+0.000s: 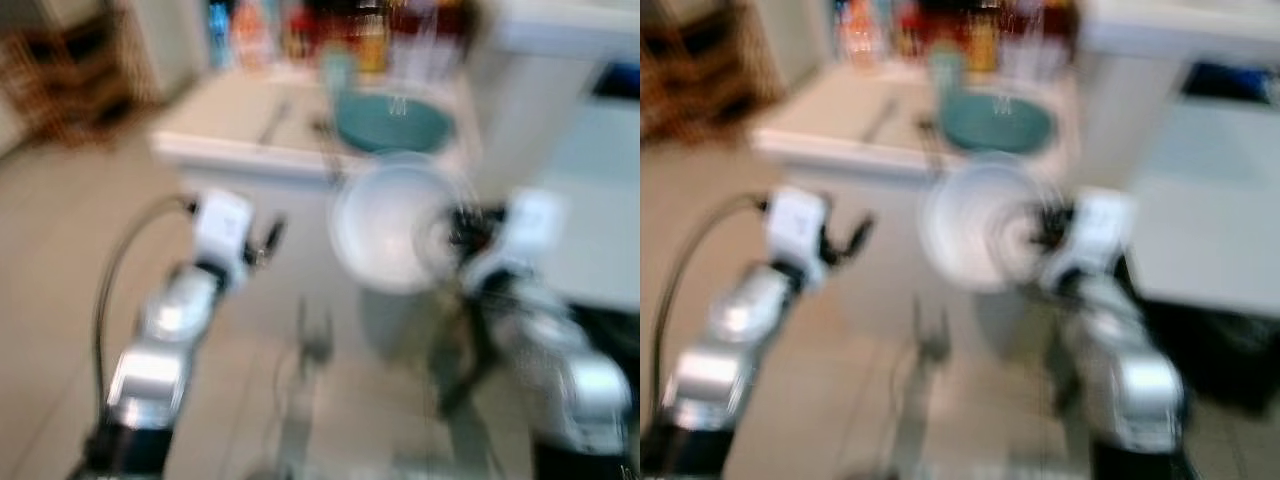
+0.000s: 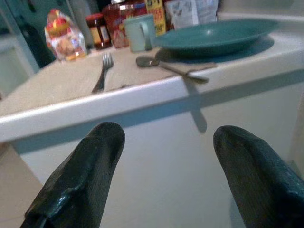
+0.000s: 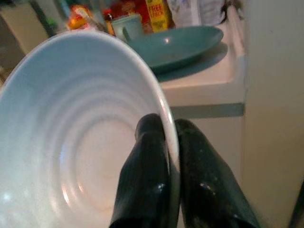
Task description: Setting the table
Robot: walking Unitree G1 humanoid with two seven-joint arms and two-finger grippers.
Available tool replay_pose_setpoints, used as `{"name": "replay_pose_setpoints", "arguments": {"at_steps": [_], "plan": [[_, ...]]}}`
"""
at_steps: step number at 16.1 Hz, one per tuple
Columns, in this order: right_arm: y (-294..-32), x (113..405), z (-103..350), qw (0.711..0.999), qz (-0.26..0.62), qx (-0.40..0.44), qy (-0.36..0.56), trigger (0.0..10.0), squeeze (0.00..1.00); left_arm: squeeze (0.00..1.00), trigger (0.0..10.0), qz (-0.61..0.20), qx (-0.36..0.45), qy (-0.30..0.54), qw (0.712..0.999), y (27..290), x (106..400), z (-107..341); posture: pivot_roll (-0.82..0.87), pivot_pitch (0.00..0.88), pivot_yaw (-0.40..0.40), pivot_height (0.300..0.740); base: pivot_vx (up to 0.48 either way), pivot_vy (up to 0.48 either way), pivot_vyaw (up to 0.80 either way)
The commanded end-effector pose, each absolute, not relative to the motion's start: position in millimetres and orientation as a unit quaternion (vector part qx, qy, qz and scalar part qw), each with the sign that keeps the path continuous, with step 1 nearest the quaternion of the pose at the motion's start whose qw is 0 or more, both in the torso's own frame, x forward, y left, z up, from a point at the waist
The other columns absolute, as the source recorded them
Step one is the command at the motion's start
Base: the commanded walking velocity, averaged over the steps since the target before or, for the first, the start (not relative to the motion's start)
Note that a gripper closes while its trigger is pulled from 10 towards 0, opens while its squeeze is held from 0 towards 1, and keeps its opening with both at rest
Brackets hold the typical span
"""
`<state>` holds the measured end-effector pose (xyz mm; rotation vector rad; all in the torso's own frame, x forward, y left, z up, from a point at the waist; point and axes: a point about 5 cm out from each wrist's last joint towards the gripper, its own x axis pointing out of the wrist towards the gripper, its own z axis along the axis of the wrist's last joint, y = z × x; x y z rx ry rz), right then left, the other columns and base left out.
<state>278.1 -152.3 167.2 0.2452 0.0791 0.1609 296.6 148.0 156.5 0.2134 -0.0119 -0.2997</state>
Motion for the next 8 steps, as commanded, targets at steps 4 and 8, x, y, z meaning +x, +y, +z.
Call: {"name": "replay_pose_setpoints", "arguments": {"at_steps": [4,8], "plan": [[-165.6,283.2,172.7,0.989,0.051,0.137,0.017,10.0,0.00,0.00,10.0,-0.159,0.122,-0.032,0.979,136.4,298.4,166.6,0.10,0.025,0.002,0.740,0.000,-0.480,0.40],[-175.9,284.4,174.1,0.991,0.023,0.131,0.009,10.0,0.00,0.00,10.0,-0.161,0.124,-0.040,0.978,133.1,300.4,170.1,0.10,0.024,0.003,0.740,0.000,-0.480,0.80]]}}
